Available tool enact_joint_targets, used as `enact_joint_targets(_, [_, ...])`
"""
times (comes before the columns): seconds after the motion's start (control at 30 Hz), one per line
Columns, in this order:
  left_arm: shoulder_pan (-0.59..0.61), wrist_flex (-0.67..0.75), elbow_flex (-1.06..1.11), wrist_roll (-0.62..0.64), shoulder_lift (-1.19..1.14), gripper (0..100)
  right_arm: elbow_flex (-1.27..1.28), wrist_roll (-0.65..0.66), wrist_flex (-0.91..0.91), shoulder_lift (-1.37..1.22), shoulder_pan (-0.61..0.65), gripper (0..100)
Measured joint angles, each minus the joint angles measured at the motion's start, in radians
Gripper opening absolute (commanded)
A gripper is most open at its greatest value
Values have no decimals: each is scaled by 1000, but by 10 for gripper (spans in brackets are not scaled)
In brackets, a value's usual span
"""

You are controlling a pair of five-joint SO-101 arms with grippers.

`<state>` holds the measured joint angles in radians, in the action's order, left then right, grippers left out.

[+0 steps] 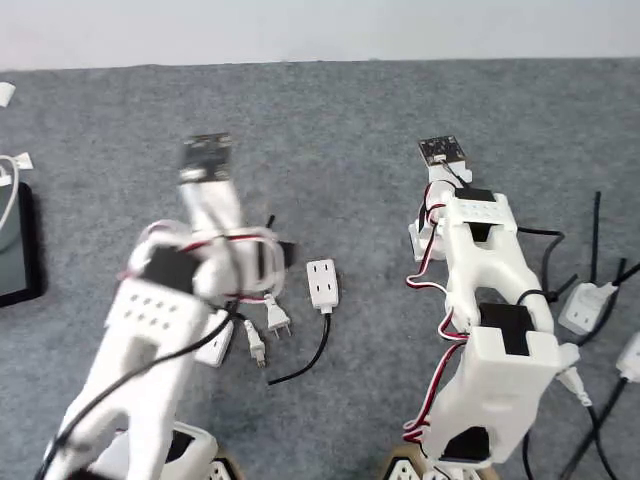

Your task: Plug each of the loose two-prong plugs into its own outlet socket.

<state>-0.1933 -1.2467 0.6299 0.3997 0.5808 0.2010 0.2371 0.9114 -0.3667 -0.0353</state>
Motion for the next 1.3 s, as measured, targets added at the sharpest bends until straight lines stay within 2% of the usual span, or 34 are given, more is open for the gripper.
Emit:
enact_joint_targets(0.13, [175,0,118,-28,164,257,0,0,0,0,0,9])
enact_joint_targets(0.3, [479,29,262,-29,324,255,63,0,-2,60,0,9])
enact_joint_targets(0.43, [646,157,437,-31,410,152,173,-37,-2,236,49,9])
enact_joint_targets(0.53, [683,253,546,-66,427,18,279,-37,-2,433,173,9])
enact_joint_targets(0.67, [724,359,595,-169,428,13,342,-48,37,643,361,9])
enact_joint_targets(0.8, [799,453,595,-178,387,13,342,-138,86,672,532,9])
enact_joint_targets(0.93, [838,523,595,-153,287,13,308,-258,91,586,643,12])
enact_joint_targets(1.07, [839,545,554,-147,141,13,241,-282,91,456,746,13])
enact_joint_targets(1.3, [848,545,388,-143,-153,13,84,-353,68,203,787,74])
